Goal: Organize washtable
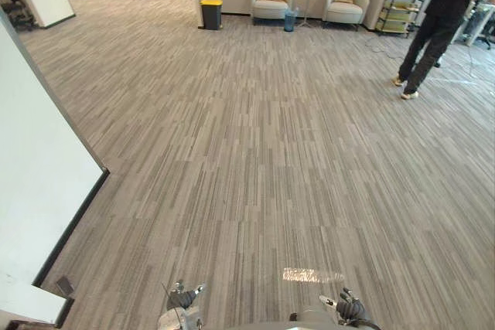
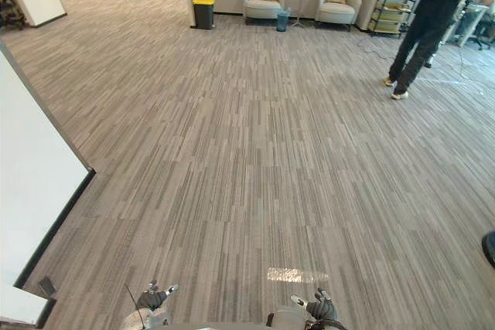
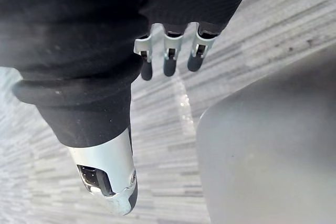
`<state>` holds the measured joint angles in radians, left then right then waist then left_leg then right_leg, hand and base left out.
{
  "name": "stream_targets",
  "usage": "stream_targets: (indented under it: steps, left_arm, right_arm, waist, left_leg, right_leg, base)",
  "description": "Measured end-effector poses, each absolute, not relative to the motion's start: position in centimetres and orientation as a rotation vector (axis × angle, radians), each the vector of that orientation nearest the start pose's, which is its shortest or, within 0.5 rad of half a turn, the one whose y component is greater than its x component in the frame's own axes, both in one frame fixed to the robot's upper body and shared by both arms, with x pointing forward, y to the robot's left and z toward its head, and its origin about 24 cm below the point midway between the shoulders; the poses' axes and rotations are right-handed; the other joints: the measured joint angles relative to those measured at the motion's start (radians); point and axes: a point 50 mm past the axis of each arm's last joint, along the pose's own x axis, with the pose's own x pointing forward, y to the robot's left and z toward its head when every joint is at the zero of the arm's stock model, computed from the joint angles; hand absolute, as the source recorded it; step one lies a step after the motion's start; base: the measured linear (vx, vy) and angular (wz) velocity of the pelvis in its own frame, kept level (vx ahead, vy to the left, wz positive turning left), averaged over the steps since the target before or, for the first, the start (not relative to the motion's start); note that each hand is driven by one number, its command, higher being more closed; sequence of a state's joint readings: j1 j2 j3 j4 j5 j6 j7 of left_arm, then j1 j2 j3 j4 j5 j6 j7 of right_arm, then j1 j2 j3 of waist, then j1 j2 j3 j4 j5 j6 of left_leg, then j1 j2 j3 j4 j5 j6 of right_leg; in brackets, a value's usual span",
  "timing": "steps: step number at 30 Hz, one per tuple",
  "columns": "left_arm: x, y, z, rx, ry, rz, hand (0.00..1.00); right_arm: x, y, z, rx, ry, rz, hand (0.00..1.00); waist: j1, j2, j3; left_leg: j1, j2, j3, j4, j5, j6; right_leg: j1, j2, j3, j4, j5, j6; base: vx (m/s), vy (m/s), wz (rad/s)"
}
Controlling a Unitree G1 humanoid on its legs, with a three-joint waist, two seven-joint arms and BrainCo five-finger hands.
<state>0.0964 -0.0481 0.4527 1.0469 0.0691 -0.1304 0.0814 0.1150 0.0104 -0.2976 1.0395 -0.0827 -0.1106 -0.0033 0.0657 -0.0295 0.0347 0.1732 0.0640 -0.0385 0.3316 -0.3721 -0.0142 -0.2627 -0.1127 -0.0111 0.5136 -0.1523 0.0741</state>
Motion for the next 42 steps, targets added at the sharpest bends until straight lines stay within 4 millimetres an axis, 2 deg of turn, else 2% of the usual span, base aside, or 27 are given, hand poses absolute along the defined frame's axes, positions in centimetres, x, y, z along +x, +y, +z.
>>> stream_targets:
  steps: [1, 2, 3, 4, 5, 6, 8, 9, 10, 11, 13, 14, 19, 22, 29, 32, 35, 42]
  left_arm:
    - [8.3, 19.2, -16.2, -0.159, 1.021, 0.485, 0.00]
    - [8.5, 19.2, -16.1, -0.163, 1.015, 0.488, 0.00]
    - [8.5, 19.1, -16.1, -0.166, 1.015, 0.489, 0.00]
    - [8.5, 19.1, -16.1, -0.168, 1.013, 0.489, 0.00]
    - [8.6, 18.9, -16.1, -0.168, 1.012, 0.484, 0.00]
    - [8.6, 18.8, -16.1, -0.169, 1.012, 0.480, 0.00]
    - [8.7, 18.7, -16.0, -0.154, 0.998, 0.465, 0.00]
    - [8.7, 18.6, -16.0, -0.152, 0.998, 0.461, 0.00]
    - [8.8, 18.4, -16.0, -0.158, 0.996, 0.458, 0.00]
    - [8.8, 18.6, -16.0, -0.167, 0.994, 0.466, 0.00]
    - [8.6, 19.3, -16.0, -0.142, 1.001, 0.467, 0.00]
    - [8.6, 19.4, -16.0, -0.138, 1.000, 0.464, 0.00]
    - [8.0, 19.1, -16.3, -0.126, 1.025, 0.433, 0.00]
    - [7.9, 18.9, -16.3, -0.120, 1.029, 0.412, 0.00]
    - [8.1, 18.7, -16.3, -0.105, 1.022, 0.352, 0.00]
    - [8.0, 18.9, -16.3, -0.110, 1.023, 0.355, 0.00]
    - [8.1, 18.8, -16.3, -0.097, 1.013, 0.328, 0.00]
    - [8.1, 18.8, -16.3, -0.101, 1.007, 0.317, 0.00]
  right_arm:
    - [8.7, -18.7, -16.2, 0.047, 1.046, -0.232, 0.00]
    - [9.1, -19.0, -16.1, 0.024, 1.043, -0.211, 0.00]
    - [9.2, -19.1, -16.1, 0.018, 1.042, -0.208, 0.00]
    - [9.4, -19.2, -16.0, 0.002, 1.038, -0.196, 0.00]
    - [9.6, -19.2, -16.0, -0.005, 1.040, -0.200, 0.00]
    - [9.3, -19.2, -16.1, -0.005, 1.055, -0.202, 0.00]
    - [9.0, -19.2, -16.3, -0.007, 1.068, -0.206, 0.00]
    - [9.0, -19.2, -16.2, -0.008, 1.067, -0.206, 0.00]
    - [9.2, -19.4, -16.2, -0.012, 1.062, -0.207, 0.00]
    - [9.0, -19.2, -16.3, -0.007, 1.070, -0.206, 0.00]
    - [8.5, -18.7, -16.4, 0.017, 1.079, -0.213, 0.00]
    - [8.3, -18.6, -16.5, 0.022, 1.083, -0.217, 0.00]
    - [7.0, -18.6, -16.7, 0.062, 1.111, -0.255, 0.00]
    - [6.6, -18.8, -16.9, 0.090, 1.125, -0.290, 0.00]
    - [6.3, -18.9, -16.9, 0.116, 1.130, -0.324, 0.00]
    - [6.3, -18.9, -16.9, 0.117, 1.129, -0.322, 0.00]
    - [6.3, -18.9, -16.9, 0.112, 1.130, -0.316, 0.00]
    - [6.5, -18.9, -16.9, 0.102, 1.122, -0.304, 0.00]
  waist:
    - [0.005, 0.000, -0.010]
    - [0.003, 0.022, -0.009]
    - [0.004, 0.028, -0.006]
    - [0.005, 0.033, 0.006]
    - [0.000, 0.037, 0.011]
    - [0.001, 0.035, 0.012]
    - [0.005, 0.033, 0.009]
    - [0.005, 0.036, 0.009]
    - [0.005, 0.046, 0.007]
    - [0.007, 0.035, 0.004]
    - [0.003, 0.007, -0.018]
    - [0.004, 0.002, -0.021]
    - [0.003, 0.003, -0.058]
    - [0.004, 0.007, -0.065]
    - [0.002, 0.005, -0.062]
    - [-0.001, -0.005, -0.057]
    - [0.000, -0.002, -0.050]
    - [-0.002, -0.001, -0.047]
  left_leg:
    - [-0.024, 0.016, -0.021, 0.058, 0.007, -0.011]
    - [-0.083, 0.042, -0.047, 0.178, 0.012, -0.020]
    - [-0.121, 0.050, -0.058, 0.253, 0.026, -0.040]
    - [-0.197, 0.074, -0.074, 0.406, 0.055, -0.063]
    - [-0.228, 0.096, -0.042, 0.443, 0.052, -0.061]
    - [-0.233, 0.104, -0.014, 0.430, 0.051, -0.062]
    - [-0.232, 0.111, 0.083, 0.246, 0.050, -0.075]
    - [-0.236, 0.109, 0.086, 0.195, 0.055, -0.072]
    - [-0.248, 0.101, 0.075, 0.071, 0.112, -0.079]
    - [-0.239, 0.090, 0.074, 0.059, 0.116, -0.088]
    - [-0.214, 0.068, 0.090, -0.012, 0.140, -0.077]
    - [-0.203, 0.060, 0.097, -0.025, 0.146, -0.073]
    - [-0.120, 0.015, 0.121, -0.143, 0.184, -0.046]
    - [-0.109, -0.006, 0.118, -0.181, 0.205, -0.035]
    - [-0.089, -0.035, 0.092, -0.214, 0.229, -0.015]
    - [-0.082, -0.041, 0.082, -0.265, 0.268, -0.016]
    - [-0.070, -0.042, 0.072, -0.305, 0.299, -0.019]
    - [-0.065, -0.044, 0.069, -0.353, 0.331, -0.023]
  right_leg:
    - [0.005, 0.017, -0.021, 0.013, -0.038, -0.014]
    - [0.019, 0.040, -0.046, 0.014, -0.059, -0.031]
    - [0.028, 0.050, -0.056, 0.011, -0.069, -0.040]
    - [0.062, 0.064, -0.075, -0.012, -0.081, -0.059]
    - [0.122, 0.068, -0.097, -0.053, -0.081, -0.062]
    - [0.153, 0.067, -0.102, -0.077, -0.081, -0.064]
    - [0.223, 0.056, -0.125, -0.139, -0.080, -0.064]
    - [0.226, 0.057, -0.127, -0.145, -0.080, -0.064]
    - [0.222, 0.068, -0.127, -0.154, -0.081, -0.060]
    - [0.221, 0.063, -0.119, -0.158, -0.083, -0.056]
    - [0.234, 0.044, -0.112, -0.207, -0.069, -0.035]
    - [0.251, 0.039, -0.105, -0.228, -0.060, -0.028]
    - [0.337, 0.013, -0.094, -0.375, 0.003, 0.000]
    - [0.350, 0.001, -0.094, -0.417, 0.030, 0.009]
    - [0.369, -0.014, -0.098, -0.446, 0.051, 0.016]
    - [0.353, -0.017, -0.098, -0.446, 0.057, 0.016]
    - [0.348, -0.016, -0.099, -0.445, 0.061, 0.016]
    - [0.328, -0.015, -0.096, -0.450, 0.075, 0.021]
  base:
    - [0.44, -0.284, 0.33]
    - [0.42, -0.285, 0.31]
    - [0.36, -0.282, 0.20]
    - [0.36, -0.259, 0.27]
    - [0.35, -0.241, 0.33]
    - [0.32, -0.182, 0.34]
    - [0.19, -0.094, 0.24]
    - [0.14, -0.007, 0.06]
    - [0.12, 0.045, -0.10]
    - [0.16, 0.061, -0.10]
    - [0.17, 0.076, -0.09]
    - [0.19, 0.111, -0.10]
    - [0.11, 0.099, -0.07]
    - [0.04, 0.072, -0.01]
    - [-0.05, 0.037, 0.06]
    - [-0.12, -0.016, 0.03]
    - [-0.13, -0.028, 0.07]
    - [-0.10, -0.013, -0.02]
